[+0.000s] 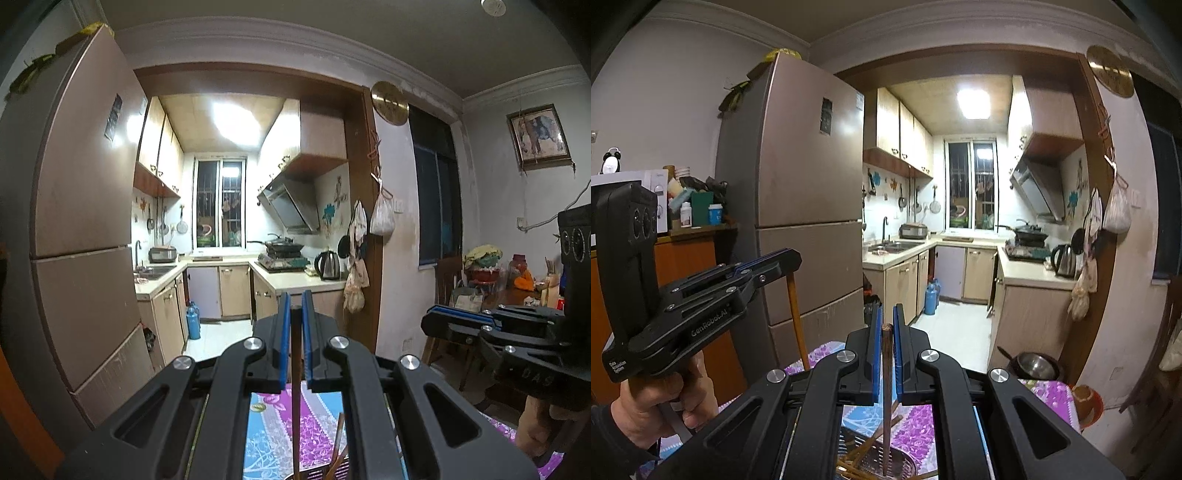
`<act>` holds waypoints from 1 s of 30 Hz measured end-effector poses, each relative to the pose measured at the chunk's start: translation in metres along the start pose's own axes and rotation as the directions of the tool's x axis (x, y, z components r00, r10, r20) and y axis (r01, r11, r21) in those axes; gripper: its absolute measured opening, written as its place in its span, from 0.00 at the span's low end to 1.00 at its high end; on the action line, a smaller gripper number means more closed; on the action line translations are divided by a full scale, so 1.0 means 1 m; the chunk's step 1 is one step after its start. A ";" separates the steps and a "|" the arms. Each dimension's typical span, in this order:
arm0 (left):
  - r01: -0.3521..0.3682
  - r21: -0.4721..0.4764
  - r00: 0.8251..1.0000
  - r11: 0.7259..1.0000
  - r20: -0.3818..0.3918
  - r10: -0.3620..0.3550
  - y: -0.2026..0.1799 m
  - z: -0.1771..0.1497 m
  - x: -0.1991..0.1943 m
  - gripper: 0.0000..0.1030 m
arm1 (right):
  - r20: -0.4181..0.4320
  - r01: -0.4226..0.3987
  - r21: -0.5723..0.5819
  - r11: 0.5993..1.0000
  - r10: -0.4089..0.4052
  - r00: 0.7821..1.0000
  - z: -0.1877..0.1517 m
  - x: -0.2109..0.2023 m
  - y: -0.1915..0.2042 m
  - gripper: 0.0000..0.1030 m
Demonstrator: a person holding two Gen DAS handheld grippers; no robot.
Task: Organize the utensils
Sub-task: 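Lower both held chopsticks down into the blue holder, then open both grippers to release the chopsticks into the holder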
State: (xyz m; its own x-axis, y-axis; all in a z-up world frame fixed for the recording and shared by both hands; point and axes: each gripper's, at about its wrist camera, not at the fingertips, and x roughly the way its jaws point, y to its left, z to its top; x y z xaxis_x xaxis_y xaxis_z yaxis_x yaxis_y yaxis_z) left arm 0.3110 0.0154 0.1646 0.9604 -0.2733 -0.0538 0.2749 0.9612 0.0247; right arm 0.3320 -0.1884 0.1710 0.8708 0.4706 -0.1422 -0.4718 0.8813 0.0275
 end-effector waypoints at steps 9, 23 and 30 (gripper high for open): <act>0.012 -0.011 0.998 1.000 -0.055 -0.013 0.003 -0.021 0.021 0.05 | -0.049 -0.003 0.016 1.000 0.003 0.999 -0.029 0.022 -0.003 0.07; 0.008 -0.024 0.994 1.000 -0.105 -0.010 0.007 -0.036 0.033 0.09 | -0.081 0.004 0.044 0.999 -0.001 0.997 -0.042 0.034 -0.010 0.07; -0.005 -0.021 0.996 1.000 -0.094 0.003 0.008 -0.032 0.021 0.27 | -0.062 0.018 0.046 0.999 -0.015 0.998 -0.037 0.020 -0.010 0.07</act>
State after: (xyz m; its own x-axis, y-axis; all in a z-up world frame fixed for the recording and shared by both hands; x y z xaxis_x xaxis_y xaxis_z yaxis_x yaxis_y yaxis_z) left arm 0.3315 0.0183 0.1319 0.9526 -0.2660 -0.1474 0.2696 0.9630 0.0043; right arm 0.3490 -0.1895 0.1315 0.8676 0.4536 -0.2040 -0.4492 0.8907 0.0701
